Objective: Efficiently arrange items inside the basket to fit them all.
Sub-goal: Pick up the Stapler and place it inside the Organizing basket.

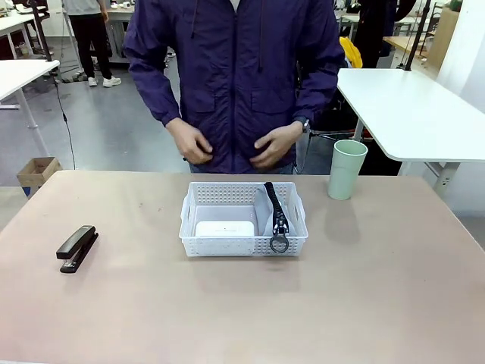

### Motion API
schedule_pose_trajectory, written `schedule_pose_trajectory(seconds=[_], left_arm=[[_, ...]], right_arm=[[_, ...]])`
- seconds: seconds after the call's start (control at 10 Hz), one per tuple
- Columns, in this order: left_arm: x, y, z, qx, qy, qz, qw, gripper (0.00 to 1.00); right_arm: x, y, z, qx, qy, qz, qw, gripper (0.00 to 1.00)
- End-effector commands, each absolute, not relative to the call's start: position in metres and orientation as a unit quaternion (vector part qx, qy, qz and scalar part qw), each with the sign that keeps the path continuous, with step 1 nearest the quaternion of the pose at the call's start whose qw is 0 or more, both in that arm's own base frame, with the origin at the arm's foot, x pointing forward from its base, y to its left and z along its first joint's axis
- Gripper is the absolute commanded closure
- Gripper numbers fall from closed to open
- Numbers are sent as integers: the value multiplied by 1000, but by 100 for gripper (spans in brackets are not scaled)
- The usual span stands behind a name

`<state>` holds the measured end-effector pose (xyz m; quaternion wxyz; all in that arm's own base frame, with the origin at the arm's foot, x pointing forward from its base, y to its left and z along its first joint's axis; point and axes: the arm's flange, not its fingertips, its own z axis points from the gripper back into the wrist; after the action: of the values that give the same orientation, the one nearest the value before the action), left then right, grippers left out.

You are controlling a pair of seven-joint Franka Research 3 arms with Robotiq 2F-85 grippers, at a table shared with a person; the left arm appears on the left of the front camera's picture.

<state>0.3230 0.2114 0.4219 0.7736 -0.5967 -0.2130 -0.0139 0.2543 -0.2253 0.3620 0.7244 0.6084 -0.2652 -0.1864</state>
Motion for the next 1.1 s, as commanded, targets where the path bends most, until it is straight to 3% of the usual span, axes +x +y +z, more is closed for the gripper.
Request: schedule_pose_trajectory(seconds=[0.0, 0.3, 0.5, 0.7, 1.0], left_arm=[[319, 211, 421, -598, -214, -19, 772, 0], [323, 211, 422, -597, -213, -14, 774, 0], [323, 150, 441, -453, -100, -41, 885, 0], [320, 93, 438, -300, -32, -87, 949, 0], [323, 52, 418, -210, -55, -100, 971, 0]], right_arm=[[255, -224, 364, 611, -277, -181, 719, 0], [255, -224, 364, 611, -277, -181, 719, 0], [255, -224, 364, 611, -277, -181, 719, 0], [255, -224, 364, 611, -277, -181, 719, 0], [255, -224, 364, 611, -277, -181, 719, 0]])
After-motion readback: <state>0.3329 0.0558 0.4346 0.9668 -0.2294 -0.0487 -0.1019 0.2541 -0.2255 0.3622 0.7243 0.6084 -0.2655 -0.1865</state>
